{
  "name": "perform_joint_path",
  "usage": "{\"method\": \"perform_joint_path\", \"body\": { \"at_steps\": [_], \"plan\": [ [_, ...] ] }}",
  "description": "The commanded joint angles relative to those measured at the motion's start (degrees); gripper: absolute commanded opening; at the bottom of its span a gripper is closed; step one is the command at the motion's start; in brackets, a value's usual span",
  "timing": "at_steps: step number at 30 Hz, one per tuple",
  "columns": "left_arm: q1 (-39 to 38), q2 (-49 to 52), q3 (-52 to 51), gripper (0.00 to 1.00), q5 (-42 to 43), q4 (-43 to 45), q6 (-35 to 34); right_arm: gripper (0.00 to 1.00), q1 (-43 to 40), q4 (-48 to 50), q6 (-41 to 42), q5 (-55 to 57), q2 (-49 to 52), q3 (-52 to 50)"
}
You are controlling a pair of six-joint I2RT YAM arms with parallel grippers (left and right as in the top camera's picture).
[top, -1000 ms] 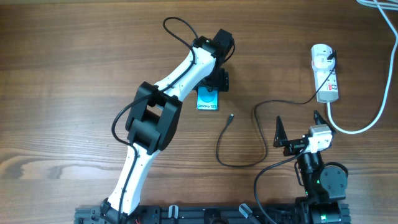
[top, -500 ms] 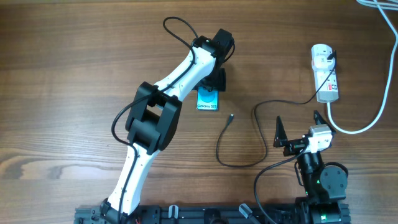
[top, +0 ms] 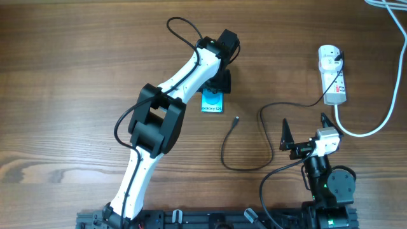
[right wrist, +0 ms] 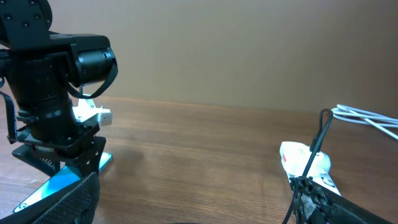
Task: Plug charger to phone and switch on socket
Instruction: 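Lower the left gripper and close it on the phone's top edge, then lift the phone with the left gripper and hold it upright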
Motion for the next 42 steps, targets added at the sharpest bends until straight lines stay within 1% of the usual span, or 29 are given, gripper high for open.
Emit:
{"method": "perform_joint_path", "body": {
  "at_steps": [1,7,13,16,19,20,22,24,26,28,30,32,35,37,39,42],
  "plan": [
    [-0.15,2.86,-0.22,0.62,0.74,0.04,-0.13,1.0,0.11,0.15,0.79,0.52,-0.42,-0.09],
    [1.44,-1.53,-0.2,0.62,0.74,-0.9,-0.13,1.0,0.11,0.15,0.76,0.52,-0.42,-0.09],
    [3.37,-7.85,-0.2,0.61,0.79,-4.26,-0.15,1.0,0.11,0.15,0.74,0.5,-0.42,-0.09],
    [3.91,-11.19,-0.2,0.61,5.2,-7.02,-0.13,1.0,0.11,0.15,0.74,0.5,-0.42,-0.09],
    [4.96,-14.03,-0.2,0.62,12.31,-10.05,-0.11,1.0,0.11,0.15,0.74,0.52,-0.42,-0.09],
    [5.75,-15.1,-0.2,0.62,16.28,-11.23,-0.11,1.0,0.11,0.15,0.74,0.5,-0.42,-0.09],
    [7.82,-16.57,-0.2,0.62,25.83,-12.81,-0.09,1.0,0.11,0.13,0.76,0.52,-0.42,-0.09],
    [11.04,-17.11,-0.2,0.63,40.65,-13.75,-0.09,1.0,0.11,0.15,0.76,0.5,-0.42,-0.09],
    [13.79,-17.11,-0.22,0.63,51.76,-13.81,0.09,1.0,0.11,0.15,0.74,0.52,-0.42,-0.09],
    [16.35,-17.11,-0.22,0.63,61.05,-13.81,0.09,1.0,0.11,0.15,0.76,0.52,-0.42,-0.09],
    [18.18,-17.11,-0.22,0.63,66.51,-13.86,0.07,1.0,0.11,0.15,0.74,0.5,-0.42,-0.09],
    [19.52,-17.11,-0.22,0.63,74.16,-14.27,0.07,1.0,0.11,0.15,0.76,0.52,-0.42,-0.09],
    [19.74,-17.11,-0.22,0.63,78.82,-14.25,-0.15,1.0,0.11,0.15,0.76,0.5,-0.42,-0.09],
    [19.74,-17.11,-0.22,0.64,81.7,-14.25,-0.17,1.0,0.11,0.15,0.76,0.52,-0.42,-0.09],
    [19.93,-17.11,-0.22,0.65,86.51,-14.23,-0.15,1.0,0.11,0.15,0.76,0.52,-0.42,-0.09],
    [20.96,-17.11,-0.22,0.65,89.85,-14.23,-0.15,1.0,0.11,0.15,0.76,0.5,-0.42,-0.09]
  ]
}}
